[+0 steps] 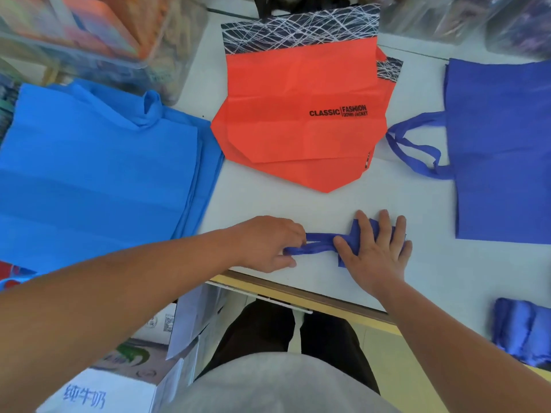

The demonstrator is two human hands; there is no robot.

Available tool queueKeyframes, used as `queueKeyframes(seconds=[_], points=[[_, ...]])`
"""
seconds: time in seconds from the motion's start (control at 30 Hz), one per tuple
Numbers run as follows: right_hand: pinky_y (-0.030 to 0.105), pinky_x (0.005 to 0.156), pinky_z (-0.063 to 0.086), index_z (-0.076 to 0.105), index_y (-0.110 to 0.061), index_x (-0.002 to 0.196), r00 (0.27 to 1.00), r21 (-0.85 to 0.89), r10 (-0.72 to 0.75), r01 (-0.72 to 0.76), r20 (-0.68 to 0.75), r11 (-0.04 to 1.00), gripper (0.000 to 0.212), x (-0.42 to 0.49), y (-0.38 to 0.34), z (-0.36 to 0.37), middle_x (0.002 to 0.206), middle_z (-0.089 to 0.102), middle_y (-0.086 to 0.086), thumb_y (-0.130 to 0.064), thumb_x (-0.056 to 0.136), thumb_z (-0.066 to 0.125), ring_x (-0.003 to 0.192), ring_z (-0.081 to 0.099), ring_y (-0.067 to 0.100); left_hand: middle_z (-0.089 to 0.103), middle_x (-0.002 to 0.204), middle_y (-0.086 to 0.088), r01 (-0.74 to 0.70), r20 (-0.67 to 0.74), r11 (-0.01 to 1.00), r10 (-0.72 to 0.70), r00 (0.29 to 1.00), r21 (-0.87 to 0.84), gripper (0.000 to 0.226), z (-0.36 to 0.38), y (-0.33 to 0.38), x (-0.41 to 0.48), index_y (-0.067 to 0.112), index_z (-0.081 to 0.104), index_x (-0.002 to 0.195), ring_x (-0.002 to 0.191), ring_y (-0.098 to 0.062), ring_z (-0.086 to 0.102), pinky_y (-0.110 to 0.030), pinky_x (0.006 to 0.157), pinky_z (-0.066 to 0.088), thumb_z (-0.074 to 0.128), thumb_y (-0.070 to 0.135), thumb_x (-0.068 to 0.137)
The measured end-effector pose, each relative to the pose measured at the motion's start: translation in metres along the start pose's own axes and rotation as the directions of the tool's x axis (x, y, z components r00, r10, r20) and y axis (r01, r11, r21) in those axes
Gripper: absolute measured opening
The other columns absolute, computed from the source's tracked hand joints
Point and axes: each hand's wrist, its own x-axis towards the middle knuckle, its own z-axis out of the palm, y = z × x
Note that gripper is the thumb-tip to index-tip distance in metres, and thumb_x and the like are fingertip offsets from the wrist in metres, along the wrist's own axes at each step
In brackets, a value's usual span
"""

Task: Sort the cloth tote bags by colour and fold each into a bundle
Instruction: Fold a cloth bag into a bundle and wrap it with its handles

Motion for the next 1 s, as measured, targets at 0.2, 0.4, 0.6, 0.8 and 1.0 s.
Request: queueKeyframes(seconds=[0.2,0.4,0.6,0.8,1.0], points=[[0.055,0.121,0.004,0.005,-0.047,0.155,1.000,0.004,0.005,-0.005,0.007,1.000,0.069,0.000,-0.001,0.000,0.164,-0.012,-0.003,-0.076,0.094,0.021,0.150,-0.024,0.027,0.067,0.111,0.003,0.016,-0.205,0.932,-0.097,0.974,-0.363,0.015,-0.014,0.045,0.001,0.016,0.067,0.099,0.108,-0.009,0.059,-0.022,0.095,0.043,0.076,0.023,0.089],[0.055,0.123,-0.003,0.001,-0.050,0.154,0.996,0.077,0.000,-0.007,0.086,0.997,0.065,0.000,0.001,-0.006,0.164,-0.017,-0.010,-0.072,0.095,0.014,0.149,-0.030,0.023,0.061,0.075,-0.018,0.109,-0.276,0.582,-0.532,0.800,-0.806,0.021,-0.011,0.051,0.031,0.003,0.053,0.089,0.063,-0.017,0.065,-0.031,0.063,0.052,0.067,0.018,0.097],[0.056,0.122,-0.003,0.000,-0.048,0.155,0.999,0.069,-0.034,0.032,0.036,0.997,0.097,-0.007,0.000,-0.005,0.165,-0.016,-0.008,-0.099,0.073,0.010,0.149,-0.030,0.022,0.054,0.068,-0.002,0.474,-0.256,0.565,-0.783,0.567,-0.676,0.028,0.032,0.053,0.050,0.015,0.045,0.088,0.063,-0.022,0.057,-0.035,0.057,0.040,0.049,0.037,0.104],[0.059,0.122,0.006,0.016,-0.045,0.154,0.990,0.009,-0.011,0.013,-0.139,1.000,0.083,-0.008,-0.005,0.008,0.167,-0.001,0.000,-0.090,0.085,0.021,0.153,-0.018,0.029,0.055,0.075,0.003,0.583,-0.236,0.557,-0.811,0.535,-0.592,0.026,0.041,0.052,0.054,0.018,0.048,0.088,0.071,-0.021,0.056,-0.034,0.062,0.042,0.048,0.039,0.104],[0.062,0.121,0.010,0.019,-0.041,0.156,0.982,0.011,-0.022,0.025,-0.187,1.000,0.063,-0.007,-0.001,0.017,0.167,0.003,0.001,-0.065,0.099,0.019,0.153,-0.015,0.030,0.052,0.065,0.007,0.528,-0.253,0.606,-0.764,0.593,-0.595,0.033,0.039,0.062,0.059,0.022,0.049,0.074,0.061,-0.011,0.050,-0.028,0.056,0.036,0.056,0.042,0.100]])
